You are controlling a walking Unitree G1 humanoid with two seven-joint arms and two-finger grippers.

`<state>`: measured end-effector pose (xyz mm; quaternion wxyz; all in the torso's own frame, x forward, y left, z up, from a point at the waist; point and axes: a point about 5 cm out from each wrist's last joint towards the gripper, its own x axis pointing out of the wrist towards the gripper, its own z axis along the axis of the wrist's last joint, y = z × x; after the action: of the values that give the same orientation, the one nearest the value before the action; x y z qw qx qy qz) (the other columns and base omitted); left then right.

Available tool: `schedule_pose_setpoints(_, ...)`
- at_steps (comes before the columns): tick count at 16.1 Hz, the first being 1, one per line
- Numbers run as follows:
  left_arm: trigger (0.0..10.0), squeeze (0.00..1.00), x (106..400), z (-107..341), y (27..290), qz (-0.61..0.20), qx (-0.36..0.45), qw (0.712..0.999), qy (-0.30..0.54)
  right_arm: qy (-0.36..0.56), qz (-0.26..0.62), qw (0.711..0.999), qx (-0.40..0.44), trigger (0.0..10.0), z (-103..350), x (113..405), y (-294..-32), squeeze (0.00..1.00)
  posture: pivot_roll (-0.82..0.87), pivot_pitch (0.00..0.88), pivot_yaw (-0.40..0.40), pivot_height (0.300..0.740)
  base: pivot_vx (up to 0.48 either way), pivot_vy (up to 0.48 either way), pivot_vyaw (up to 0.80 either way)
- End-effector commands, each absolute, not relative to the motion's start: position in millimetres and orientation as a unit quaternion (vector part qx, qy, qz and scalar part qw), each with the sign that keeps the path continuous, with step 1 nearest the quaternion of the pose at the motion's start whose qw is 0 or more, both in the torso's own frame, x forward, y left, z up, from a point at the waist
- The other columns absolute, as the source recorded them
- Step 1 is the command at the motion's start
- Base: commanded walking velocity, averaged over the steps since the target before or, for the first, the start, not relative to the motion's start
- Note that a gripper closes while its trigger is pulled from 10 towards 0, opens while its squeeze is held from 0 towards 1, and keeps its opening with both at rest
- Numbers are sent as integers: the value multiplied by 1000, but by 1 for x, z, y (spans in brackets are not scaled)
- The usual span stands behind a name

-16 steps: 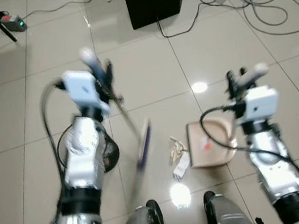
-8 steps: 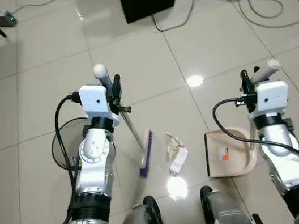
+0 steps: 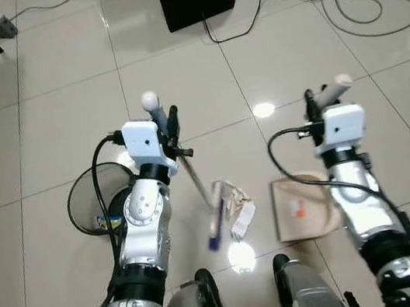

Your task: Sweep floor

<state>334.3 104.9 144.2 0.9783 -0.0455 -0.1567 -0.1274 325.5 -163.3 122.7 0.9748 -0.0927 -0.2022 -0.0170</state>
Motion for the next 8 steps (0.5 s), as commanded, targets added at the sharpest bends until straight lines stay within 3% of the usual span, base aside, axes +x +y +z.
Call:
schedule_pose_setpoints(1, 10000, 0, 330, 140, 94, -152, -99, 973, -145, -160, 8, 986, -51, 10000, 99, 319, -139, 0, -4, 354, 114, 740, 0, 0, 0)
schedule_pose_setpoints(3, 10000, 0, 330, 142, 89, -160, -123, 969, -145, -162, 14, 986, -48, 10000, 99, 319, -135, 0, -5, 354, 114, 740, 0, 0, 0)
schedule_pose_setpoints(5, 10000, 0, 329, 157, 73, -192, -212, 947, -148, -167, 16, 985, -34, 10000, 100, 320, -131, 0, -7, 335, 110, 740, 0, 0, 0)
schedule_pose_setpoints(8, 10000, 0, 328, 169, 66, -254, -199, 931, -168, -173, 18, 984, -36, 10000, 100, 318, -134, 0, -18, 306, 108, 740, 0, 0, 0)
